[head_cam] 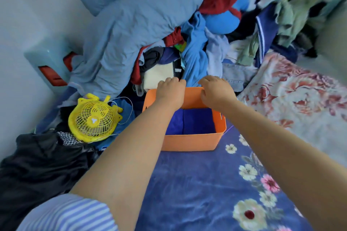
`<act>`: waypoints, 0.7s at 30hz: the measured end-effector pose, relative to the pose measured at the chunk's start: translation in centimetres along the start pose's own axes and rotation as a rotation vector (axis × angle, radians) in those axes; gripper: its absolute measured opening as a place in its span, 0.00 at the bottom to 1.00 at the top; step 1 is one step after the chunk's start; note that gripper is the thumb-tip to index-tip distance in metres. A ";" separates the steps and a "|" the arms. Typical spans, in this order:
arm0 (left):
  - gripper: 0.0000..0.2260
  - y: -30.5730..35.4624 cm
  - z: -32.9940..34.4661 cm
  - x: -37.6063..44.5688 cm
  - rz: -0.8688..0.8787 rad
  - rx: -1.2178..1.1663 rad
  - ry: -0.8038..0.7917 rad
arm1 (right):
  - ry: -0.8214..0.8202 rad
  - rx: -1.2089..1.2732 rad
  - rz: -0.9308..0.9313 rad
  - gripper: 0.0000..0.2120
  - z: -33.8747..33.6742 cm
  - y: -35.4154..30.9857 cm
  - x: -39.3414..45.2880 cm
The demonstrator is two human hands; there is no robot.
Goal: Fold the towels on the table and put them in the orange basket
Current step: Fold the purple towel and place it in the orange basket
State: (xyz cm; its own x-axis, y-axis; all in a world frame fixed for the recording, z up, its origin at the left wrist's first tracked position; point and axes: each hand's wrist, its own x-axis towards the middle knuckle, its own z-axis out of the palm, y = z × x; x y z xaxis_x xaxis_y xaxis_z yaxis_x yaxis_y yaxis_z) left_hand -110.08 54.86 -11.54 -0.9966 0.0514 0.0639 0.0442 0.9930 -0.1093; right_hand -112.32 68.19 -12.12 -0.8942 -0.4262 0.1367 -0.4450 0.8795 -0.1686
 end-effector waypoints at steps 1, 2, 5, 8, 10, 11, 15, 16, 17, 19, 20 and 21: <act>0.15 0.7 -1.6 -1.3 0.021 0.010 0.018 | 0.034 -0.006 0.006 0.16 -1.7 -0.3 -1.6; 0.14 1.2 -2.8 -2.4 0.033 0.018 0.039 | 0.061 -0.013 0.013 0.17 -3.0 -0.5 -2.9; 0.13 2.8 -6.3 -5.6 0.104 0.019 0.087 | 0.121 -0.059 0.058 0.16 -6.9 -0.9 -7.6; 0.14 5.1 -9.6 -8.9 0.199 0.005 0.127 | 0.183 -0.125 0.153 0.15 -10.6 -1.1 -13.6; 0.14 7.2 -11.6 -11.3 0.286 0.013 0.140 | 0.229 -0.150 0.255 0.16 -12.6 -1.3 -17.9; 0.15 8.8 -12.5 -12.7 0.349 0.008 0.153 | 0.255 -0.169 0.321 0.17 -13.7 -1.5 -20.8; 0.19 14.3 -15.8 -18.0 0.543 -0.012 0.156 | 0.334 -0.208 0.529 0.16 -17.0 -2.0 -30.0; 0.18 15.7 -16.5 -19.6 0.598 -0.016 0.163 | 0.349 -0.233 0.586 0.16 -17.7 -2.1 -32.4; 0.17 17.5 -17.4 -21.4 0.660 -0.031 0.177 | 0.367 -0.249 0.654 0.15 -18.6 -2.2 -35.3; 0.15 20.6 -18.9 -24.5 0.760 -0.060 0.202 | 0.407 -0.279 0.741 0.14 -20.1 -2.4 -40.3; 0.14 22.1 -19.6 -26.1 0.806 -0.070 0.221 | 0.427 -0.291 0.788 0.15 -20.9 -2.4 -42.6; 0.14 23.9 -20.4 -28.1 0.866 -0.086 0.242 | 0.437 -0.312 0.850 0.16 -21.8 -2.8 -45.6</act>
State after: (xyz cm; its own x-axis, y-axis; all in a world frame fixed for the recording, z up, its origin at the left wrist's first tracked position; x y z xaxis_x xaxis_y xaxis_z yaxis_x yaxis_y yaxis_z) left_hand -79.57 79.34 4.29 -0.5704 0.7962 0.2018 0.7872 0.6001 -0.1422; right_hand -69.21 89.75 3.39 -0.7850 0.4291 0.4468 0.4217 0.8985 -0.1220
